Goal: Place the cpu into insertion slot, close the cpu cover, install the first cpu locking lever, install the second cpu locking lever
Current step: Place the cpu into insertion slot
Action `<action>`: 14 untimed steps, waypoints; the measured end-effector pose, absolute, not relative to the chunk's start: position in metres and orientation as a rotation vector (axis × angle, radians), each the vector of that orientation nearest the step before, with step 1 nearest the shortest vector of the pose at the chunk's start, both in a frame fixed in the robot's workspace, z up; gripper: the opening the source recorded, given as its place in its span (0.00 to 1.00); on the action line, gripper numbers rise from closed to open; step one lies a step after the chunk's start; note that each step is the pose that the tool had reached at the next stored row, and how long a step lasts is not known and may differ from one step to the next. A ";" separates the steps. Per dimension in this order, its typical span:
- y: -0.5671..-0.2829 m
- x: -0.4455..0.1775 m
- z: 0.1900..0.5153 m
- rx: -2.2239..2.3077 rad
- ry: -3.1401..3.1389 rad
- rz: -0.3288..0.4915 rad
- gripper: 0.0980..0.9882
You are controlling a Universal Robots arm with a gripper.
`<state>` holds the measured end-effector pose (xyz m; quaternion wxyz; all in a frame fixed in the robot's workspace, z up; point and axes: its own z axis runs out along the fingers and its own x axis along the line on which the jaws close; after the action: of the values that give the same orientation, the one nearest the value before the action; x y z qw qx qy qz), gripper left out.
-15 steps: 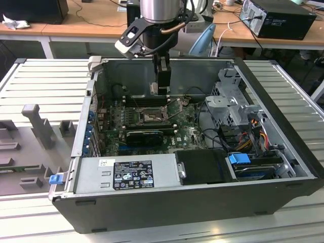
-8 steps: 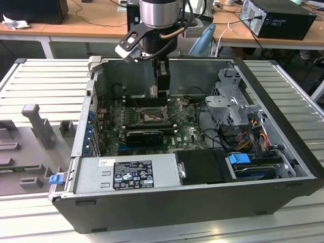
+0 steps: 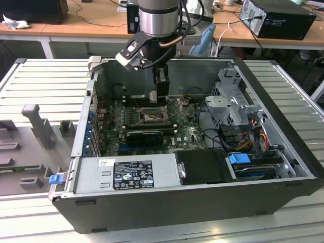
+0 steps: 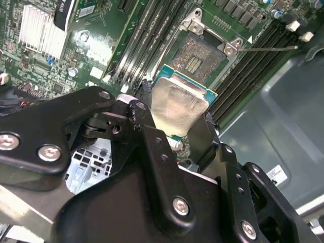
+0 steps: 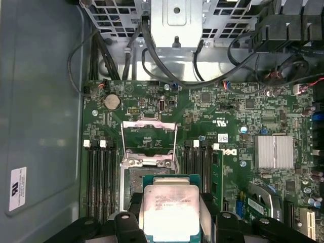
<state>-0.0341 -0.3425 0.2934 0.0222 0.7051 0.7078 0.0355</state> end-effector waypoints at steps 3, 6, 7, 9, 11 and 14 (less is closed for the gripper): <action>-0.342 -0.035 0.285 2.184 2.194 0.110 0.48; -0.342 -0.037 0.278 2.181 2.196 0.110 0.48; -0.342 -0.037 0.276 2.181 2.196 0.110 0.48; -0.342 -0.038 0.271 2.181 2.196 0.110 0.48; -0.342 -0.038 0.266 2.181 2.196 0.110 0.48; -0.342 -0.039 0.260 2.181 2.196 0.110 0.48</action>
<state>-0.0389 -0.3421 0.2600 0.0222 0.7041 0.7089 0.0355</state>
